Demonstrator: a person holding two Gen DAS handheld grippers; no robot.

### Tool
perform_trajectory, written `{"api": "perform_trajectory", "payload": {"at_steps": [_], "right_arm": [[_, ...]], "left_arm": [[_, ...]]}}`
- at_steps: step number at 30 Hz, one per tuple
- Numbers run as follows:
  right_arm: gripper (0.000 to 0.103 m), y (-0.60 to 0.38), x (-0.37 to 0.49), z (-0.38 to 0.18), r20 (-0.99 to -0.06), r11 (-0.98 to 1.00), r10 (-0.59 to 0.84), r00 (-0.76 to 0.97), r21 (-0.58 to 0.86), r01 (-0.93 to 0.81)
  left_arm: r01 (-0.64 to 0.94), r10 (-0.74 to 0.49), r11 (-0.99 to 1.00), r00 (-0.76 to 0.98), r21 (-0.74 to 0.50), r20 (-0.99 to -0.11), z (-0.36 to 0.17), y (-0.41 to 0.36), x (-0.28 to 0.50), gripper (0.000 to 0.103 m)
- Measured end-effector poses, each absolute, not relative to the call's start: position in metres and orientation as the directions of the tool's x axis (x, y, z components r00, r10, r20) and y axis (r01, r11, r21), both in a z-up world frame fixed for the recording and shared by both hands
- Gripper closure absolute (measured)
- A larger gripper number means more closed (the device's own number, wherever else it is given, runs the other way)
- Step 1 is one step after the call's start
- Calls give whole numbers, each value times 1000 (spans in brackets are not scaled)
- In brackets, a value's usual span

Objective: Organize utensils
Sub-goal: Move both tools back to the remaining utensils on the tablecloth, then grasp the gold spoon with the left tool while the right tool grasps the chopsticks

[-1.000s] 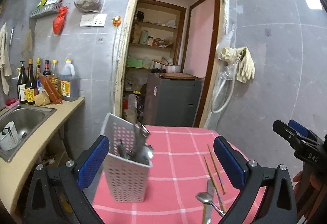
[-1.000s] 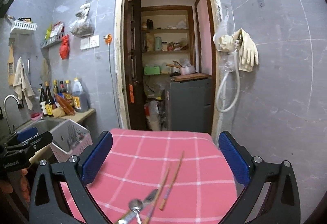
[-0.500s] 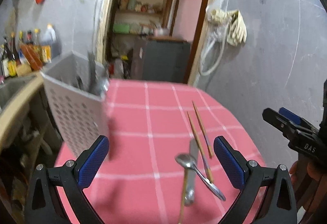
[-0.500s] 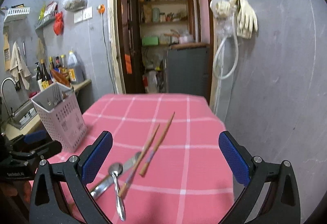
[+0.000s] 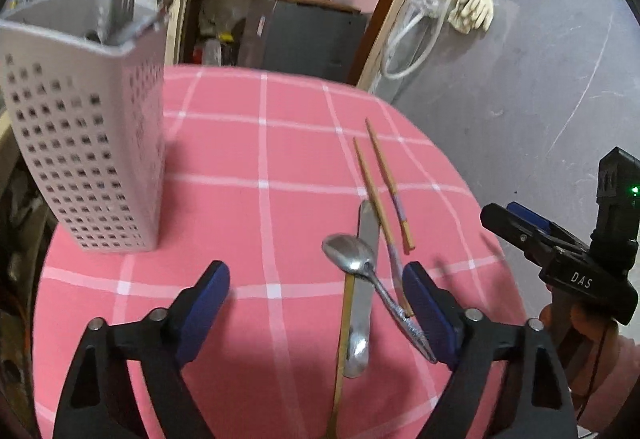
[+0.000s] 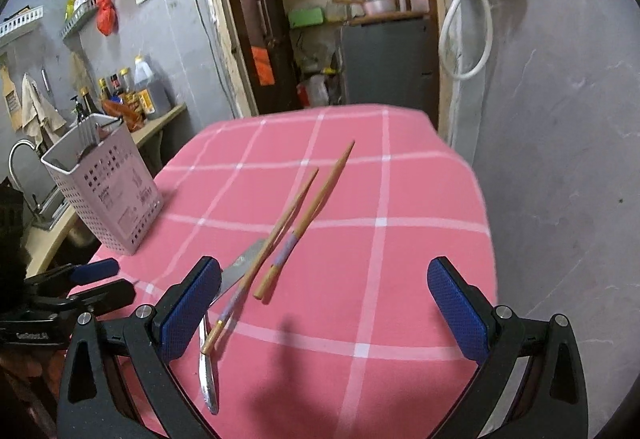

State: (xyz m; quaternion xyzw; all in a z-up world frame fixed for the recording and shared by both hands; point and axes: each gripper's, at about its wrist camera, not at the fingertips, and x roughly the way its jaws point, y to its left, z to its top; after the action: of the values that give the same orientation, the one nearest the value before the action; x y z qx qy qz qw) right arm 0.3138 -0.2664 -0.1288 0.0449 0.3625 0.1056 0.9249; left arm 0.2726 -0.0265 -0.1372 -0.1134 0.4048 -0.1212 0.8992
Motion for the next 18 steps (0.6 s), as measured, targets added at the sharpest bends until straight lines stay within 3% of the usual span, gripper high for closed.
{"api": "perform_trajectory", "payload": {"at_steps": [12, 15, 18], "right_arm": [[8, -223, 353, -159, -746, 953, 284, 603, 150, -263], [18, -215, 361, -166, -777, 954, 269, 569, 132, -271], [19, -210, 370, -170, -799, 958, 250, 547, 121, -261]], "left_arm": [[142, -373, 926, 492, -350, -787, -158, -40, 282, 58], [150, -353, 935, 474, -322, -806, -162, -46, 282, 60], [147, -335, 942, 477, -303, -813, -162, -47, 281, 65]]}}
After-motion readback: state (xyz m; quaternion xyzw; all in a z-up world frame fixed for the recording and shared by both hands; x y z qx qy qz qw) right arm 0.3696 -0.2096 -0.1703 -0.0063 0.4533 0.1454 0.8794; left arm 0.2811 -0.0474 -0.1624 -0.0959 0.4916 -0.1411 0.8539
